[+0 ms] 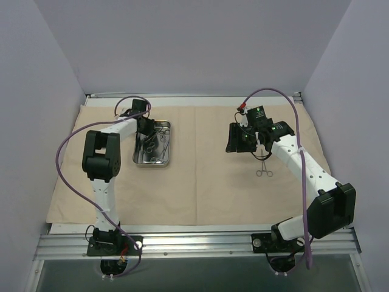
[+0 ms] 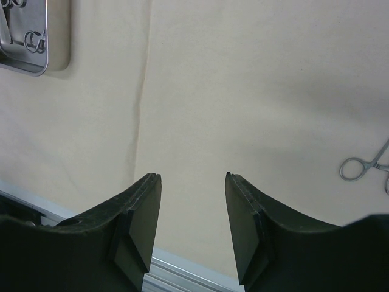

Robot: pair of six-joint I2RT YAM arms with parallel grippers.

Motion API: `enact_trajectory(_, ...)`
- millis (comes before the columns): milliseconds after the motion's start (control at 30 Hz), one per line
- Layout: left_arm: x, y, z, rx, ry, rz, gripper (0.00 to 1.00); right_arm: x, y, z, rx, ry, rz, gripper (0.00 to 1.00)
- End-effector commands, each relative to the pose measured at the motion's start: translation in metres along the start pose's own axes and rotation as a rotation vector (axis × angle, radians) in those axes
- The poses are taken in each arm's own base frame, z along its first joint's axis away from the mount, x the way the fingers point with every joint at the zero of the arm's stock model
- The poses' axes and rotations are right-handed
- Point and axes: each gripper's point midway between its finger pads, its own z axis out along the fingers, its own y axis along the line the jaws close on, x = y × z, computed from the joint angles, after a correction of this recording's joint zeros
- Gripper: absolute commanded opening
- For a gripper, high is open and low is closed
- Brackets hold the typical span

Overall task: Open and lay out the surgical kit
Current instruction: Pick up the medical item from the container, then place the medical item in the surgical kit.

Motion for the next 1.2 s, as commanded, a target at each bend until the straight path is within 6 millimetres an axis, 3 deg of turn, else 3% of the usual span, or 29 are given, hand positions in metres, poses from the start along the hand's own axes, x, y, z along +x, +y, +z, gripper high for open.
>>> enact_trajectory(0,-0.004,0.000,-0.022,0.047,0.010,0.058,0.02,-0.013,0.002,-0.012,0.005,-0.046,-0.025,0.46)
enact_trajectory(467,-0.026,-0.031,-0.100,0.234,0.036,0.260,0.02,-0.020,0.015,-0.018,-0.018,-0.058,-0.059,0.48)
enact_trajectory(567,-0.027,-0.032,-0.119,0.272,0.056,0.323,0.02,-0.025,0.022,-0.018,-0.047,-0.063,-0.060,0.48)
enact_trajectory(633,-0.022,-0.038,-0.137,0.339,0.091,0.383,0.02,-0.027,0.037,-0.018,-0.124,-0.057,-0.070,0.48)
enact_trajectory(700,-0.011,-0.044,-0.151,0.402,0.141,0.441,0.02,-0.028,0.053,-0.017,-0.209,-0.042,-0.077,0.48)
enact_trajectory(733,-0.003,-0.054,-0.171,0.495,0.168,0.507,0.02,-0.027,0.060,-0.015,-0.248,-0.029,-0.069,0.48)
enact_trajectory(800,0.005,-0.054,-0.188,0.539,0.195,0.576,0.02,-0.030,0.073,-0.013,-0.307,-0.020,-0.075,0.49)
enact_trajectory(833,0.016,-0.055,-0.207,0.581,0.210,0.644,0.02,-0.031,0.083,-0.011,-0.352,-0.001,-0.078,0.50)
enact_trajectory(900,0.033,-0.052,-0.224,0.627,0.244,0.703,0.02,-0.028,0.102,-0.009,-0.404,0.028,-0.110,0.56)
enact_trajectory(933,0.051,-0.055,-0.246,0.690,0.269,0.750,0.02,-0.031,0.112,-0.006,-0.421,0.030,-0.130,0.57)
enact_trajectory(1033,0.086,-0.050,-0.276,0.772,0.346,0.780,0.02,-0.034,0.136,-0.001,-0.446,0.010,-0.161,0.59)
enact_trajectory(1167,0.116,-0.040,-0.298,0.819,0.410,0.757,0.02,-0.041,0.165,-0.001,-0.472,-0.024,-0.171,0.52)
